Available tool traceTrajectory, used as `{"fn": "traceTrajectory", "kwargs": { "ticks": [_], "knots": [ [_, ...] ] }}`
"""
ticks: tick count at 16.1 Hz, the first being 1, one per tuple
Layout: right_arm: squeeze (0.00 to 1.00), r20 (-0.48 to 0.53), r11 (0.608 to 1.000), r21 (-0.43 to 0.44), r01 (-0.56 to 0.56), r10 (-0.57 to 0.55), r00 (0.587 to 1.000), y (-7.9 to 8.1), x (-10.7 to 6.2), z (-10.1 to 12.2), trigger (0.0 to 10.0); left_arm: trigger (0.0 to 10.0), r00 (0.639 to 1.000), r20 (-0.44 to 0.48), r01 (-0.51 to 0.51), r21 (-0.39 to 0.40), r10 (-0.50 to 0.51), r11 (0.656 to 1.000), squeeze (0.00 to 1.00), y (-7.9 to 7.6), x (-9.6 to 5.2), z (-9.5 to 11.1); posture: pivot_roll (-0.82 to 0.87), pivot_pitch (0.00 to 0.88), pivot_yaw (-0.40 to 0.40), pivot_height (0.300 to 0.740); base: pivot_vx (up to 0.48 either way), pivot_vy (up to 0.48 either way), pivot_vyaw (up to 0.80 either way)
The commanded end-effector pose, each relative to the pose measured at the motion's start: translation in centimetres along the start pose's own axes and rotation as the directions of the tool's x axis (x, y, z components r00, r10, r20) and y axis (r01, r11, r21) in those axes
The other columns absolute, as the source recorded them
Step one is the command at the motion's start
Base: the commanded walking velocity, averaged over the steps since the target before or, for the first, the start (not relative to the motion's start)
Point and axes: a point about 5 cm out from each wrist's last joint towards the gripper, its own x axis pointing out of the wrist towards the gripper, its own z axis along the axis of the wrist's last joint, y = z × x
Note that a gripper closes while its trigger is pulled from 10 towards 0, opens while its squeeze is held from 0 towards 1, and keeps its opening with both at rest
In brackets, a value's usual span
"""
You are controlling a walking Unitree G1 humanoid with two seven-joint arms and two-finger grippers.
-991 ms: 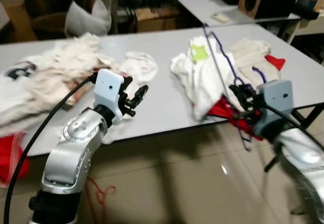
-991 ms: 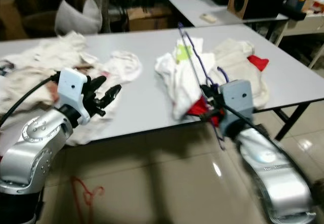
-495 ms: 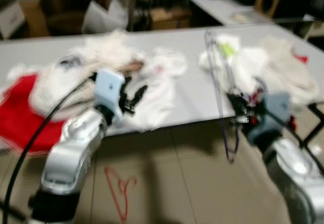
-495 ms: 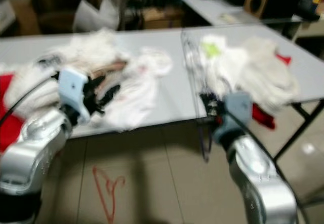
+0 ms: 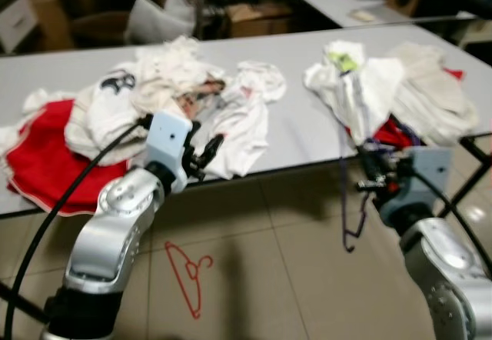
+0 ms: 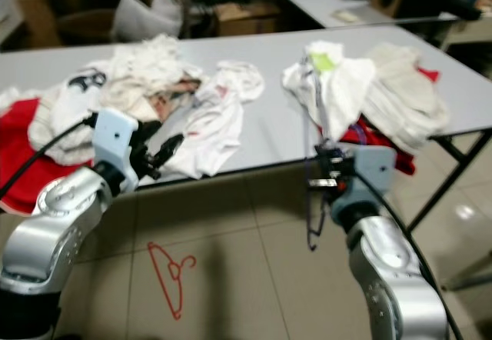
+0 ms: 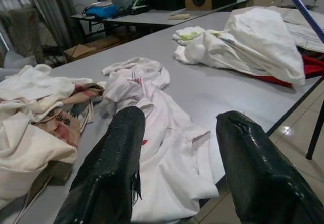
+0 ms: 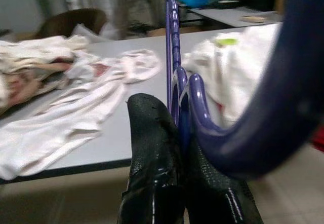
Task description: Hang hanger
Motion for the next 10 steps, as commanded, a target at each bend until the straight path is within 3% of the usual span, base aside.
{"fn": "traceTrajectory", "kwargs": {
  "ticks": [1, 7, 10],
  "knots": [
    [0.0, 0.001, 1.0, 0.003, -0.007, 0.007, 1.0, 0.2, 0.0, 0.0, 10.0, 10.0, 1.0, -0.009, -0.007, 0.013, 0.007, 1.0, 0.0, 0.2, -0.1, -0.1, -0.16, 0.0, 0.002, 0.74, 0.0, 0.0, 0.0],
    [0.0, 0.004, 1.0, -0.009, -0.003, 0.003, 1.0, 0.2, 0.3, 0.0, 10.0, 10.0, 0.999, -0.038, 0.004, 0.05, -0.002, 0.999, 0.0, 0.3, -0.2, -0.7, -0.15, 0.0, -0.003, 0.74, 0.0, 0.0, 0.0],
    [0.0, -0.016, 0.998, -0.062, -0.012, 0.011, 1.0, -0.2, 0.2, -0.1, 10.0, 10.0, 0.996, -0.086, 0.031, 0.1, -0.022, 0.995, 0.0, 0.5, 0.1, -1.7, -0.17, 0.0, -0.01, 0.74, 0.0, 0.0, 0.0]
  ]
}}
